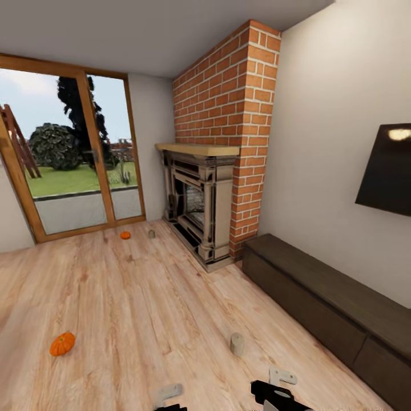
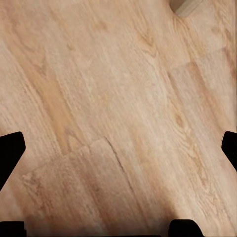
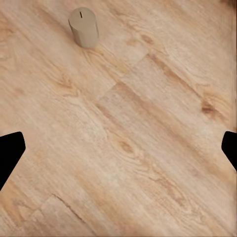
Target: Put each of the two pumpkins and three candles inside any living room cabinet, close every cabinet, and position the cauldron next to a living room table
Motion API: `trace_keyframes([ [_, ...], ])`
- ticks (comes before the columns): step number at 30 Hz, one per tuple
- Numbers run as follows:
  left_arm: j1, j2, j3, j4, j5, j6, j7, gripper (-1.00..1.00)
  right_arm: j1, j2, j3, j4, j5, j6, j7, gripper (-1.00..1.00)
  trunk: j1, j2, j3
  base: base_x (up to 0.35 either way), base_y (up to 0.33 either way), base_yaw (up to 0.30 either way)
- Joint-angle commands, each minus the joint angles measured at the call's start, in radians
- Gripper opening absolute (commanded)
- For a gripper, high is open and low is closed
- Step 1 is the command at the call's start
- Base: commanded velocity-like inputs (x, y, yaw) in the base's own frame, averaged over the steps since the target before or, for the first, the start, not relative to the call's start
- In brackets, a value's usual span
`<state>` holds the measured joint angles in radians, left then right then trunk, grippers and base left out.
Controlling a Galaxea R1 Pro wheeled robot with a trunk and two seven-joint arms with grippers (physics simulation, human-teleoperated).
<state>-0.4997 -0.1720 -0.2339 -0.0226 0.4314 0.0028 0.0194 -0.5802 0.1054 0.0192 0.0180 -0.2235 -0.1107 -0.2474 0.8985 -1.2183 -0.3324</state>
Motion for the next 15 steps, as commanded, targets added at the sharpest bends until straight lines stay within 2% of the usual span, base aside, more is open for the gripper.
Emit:
trace_keyframes([
  [1,0.000,0.000,-0.008,-0.001,0.009,0.000,0.002,1.00,-0.001,0.000,0.002,0.002,-0.008,-0.006,-0.001,1.00,0.000,-0.001,-0.001,0.000,0.000,-0.269],
  [15,0.000,0.002,-0.008,-0.001,0.009,0.000,0.002,1.00,-0.001,-0.001,0.002,0.002,-0.008,-0.006,-0.001,1.00,0.000,-0.001,0.001,0.000,0.000,-0.271],
])
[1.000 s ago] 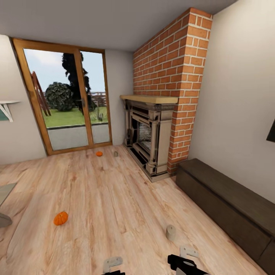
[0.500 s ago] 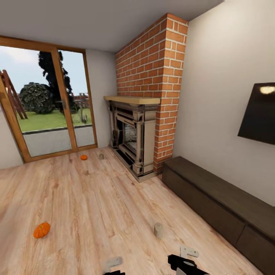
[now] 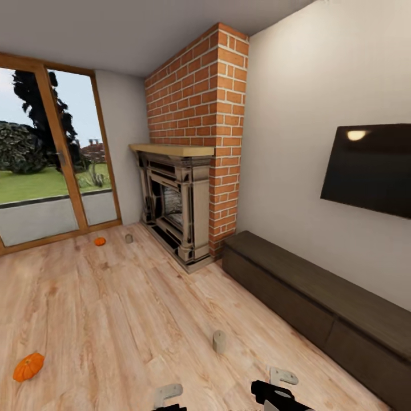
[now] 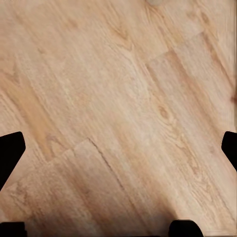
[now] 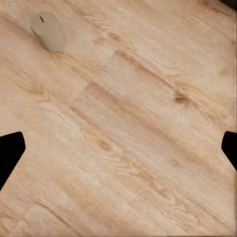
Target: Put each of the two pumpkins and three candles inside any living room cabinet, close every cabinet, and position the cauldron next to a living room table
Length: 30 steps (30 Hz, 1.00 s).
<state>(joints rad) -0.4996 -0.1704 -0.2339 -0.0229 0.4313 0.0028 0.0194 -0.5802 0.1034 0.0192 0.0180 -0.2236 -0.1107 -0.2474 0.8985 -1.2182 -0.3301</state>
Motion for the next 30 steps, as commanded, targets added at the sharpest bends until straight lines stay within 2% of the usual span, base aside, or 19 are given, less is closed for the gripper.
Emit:
trace_keyframes([
  [1,0.000,0.000,-0.008,0.000,0.009,0.000,0.002,1.00,-0.001,0.000,0.002,0.002,-0.008,-0.006,-0.001,1.00,0.000,-0.001,-0.002,0.000,0.000,-0.271],
  [22,0.000,0.002,-0.008,0.000,0.009,0.000,0.002,1.00,-0.001,-0.004,0.001,0.000,-0.011,-0.006,-0.002,1.00,0.000,-0.001,-0.019,0.000,0.000,-0.251],
  [30,0.000,0.002,-0.008,0.000,0.009,-0.001,0.001,1.00,-0.001,-0.004,0.001,0.000,-0.050,-0.006,-0.003,1.00,0.000,-0.001,-0.029,0.000,0.000,-0.212],
])
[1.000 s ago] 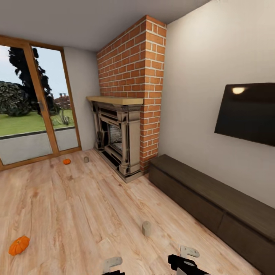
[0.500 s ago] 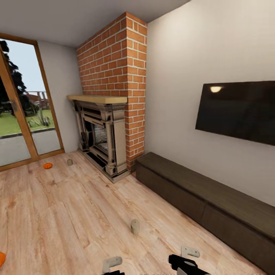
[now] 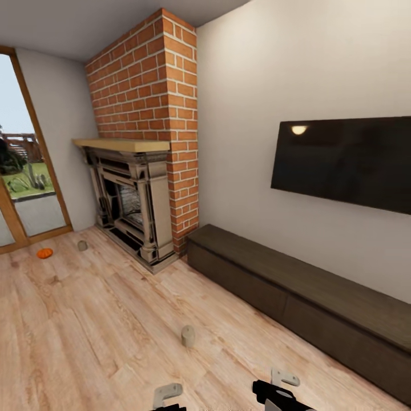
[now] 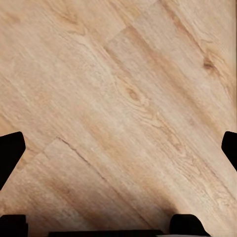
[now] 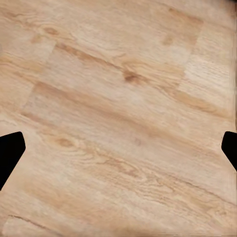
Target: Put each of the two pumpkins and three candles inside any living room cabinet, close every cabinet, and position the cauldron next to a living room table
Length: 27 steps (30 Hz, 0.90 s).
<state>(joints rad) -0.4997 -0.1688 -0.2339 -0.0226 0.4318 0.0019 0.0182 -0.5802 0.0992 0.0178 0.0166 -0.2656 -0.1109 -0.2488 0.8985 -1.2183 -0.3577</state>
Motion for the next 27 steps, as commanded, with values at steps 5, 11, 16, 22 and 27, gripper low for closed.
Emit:
trace_keyframes([
  [5,0.000,0.000,-0.008,-0.001,0.009,0.001,0.002,1.00,-0.001,-0.001,0.002,0.002,-0.011,-0.006,-0.001,1.00,0.000,-0.001,-0.007,0.000,0.000,-0.210],
  [11,0.000,0.000,-0.008,-0.001,0.009,0.001,0.003,1.00,-0.001,-0.014,0.002,0.002,-0.013,-0.006,-0.001,1.00,0.000,-0.001,-0.014,0.000,0.000,-0.212],
  [16,0.000,0.000,-0.008,0.000,0.009,0.001,0.003,1.00,-0.001,-0.017,0.002,0.002,-0.014,-0.005,-0.001,1.00,0.000,-0.001,-0.018,0.000,0.000,-0.224],
  [22,0.000,0.000,-0.008,0.000,0.009,0.001,0.003,1.00,-0.001,-0.025,0.002,0.002,-0.015,-0.005,-0.001,1.00,0.000,-0.001,-0.023,0.000,0.000,-0.240],
  [27,0.000,0.000,-0.008,0.000,0.008,0.001,0.003,1.00,-0.001,-0.027,0.002,0.002,-0.015,-0.005,-0.001,1.00,0.000,-0.001,-0.026,0.000,0.000,-0.248],
])
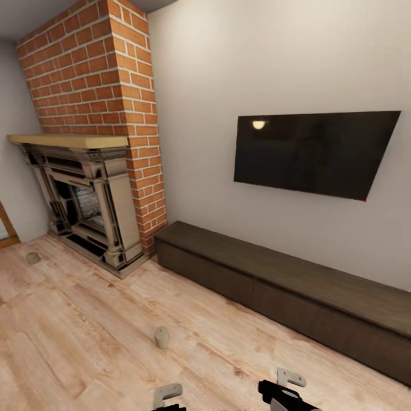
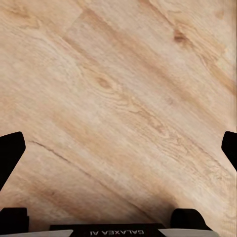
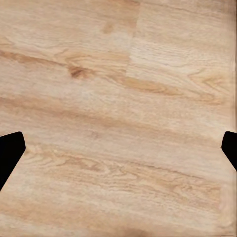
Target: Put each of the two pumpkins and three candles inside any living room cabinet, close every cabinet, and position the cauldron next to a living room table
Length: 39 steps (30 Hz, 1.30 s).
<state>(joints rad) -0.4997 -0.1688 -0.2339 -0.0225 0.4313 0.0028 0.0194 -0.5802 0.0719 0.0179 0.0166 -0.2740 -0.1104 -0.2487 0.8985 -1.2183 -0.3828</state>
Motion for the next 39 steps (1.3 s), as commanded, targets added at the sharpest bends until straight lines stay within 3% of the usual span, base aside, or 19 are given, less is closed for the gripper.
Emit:
trace_keyframes([
  [1,0.000,0.000,-0.008,-0.001,0.009,0.000,0.002,1.00,-0.001,0.000,0.002,0.002,-0.007,-0.006,-0.001,1.00,0.000,-0.001,-0.002,0.000,0.000,-0.253],
  [39,0.000,0.001,-0.008,-0.001,0.009,0.000,0.002,1.00,-0.001,-0.001,0.002,0.002,-0.008,-0.006,-0.001,1.00,0.000,-0.001,-0.007,0.000,0.000,-0.265],
])
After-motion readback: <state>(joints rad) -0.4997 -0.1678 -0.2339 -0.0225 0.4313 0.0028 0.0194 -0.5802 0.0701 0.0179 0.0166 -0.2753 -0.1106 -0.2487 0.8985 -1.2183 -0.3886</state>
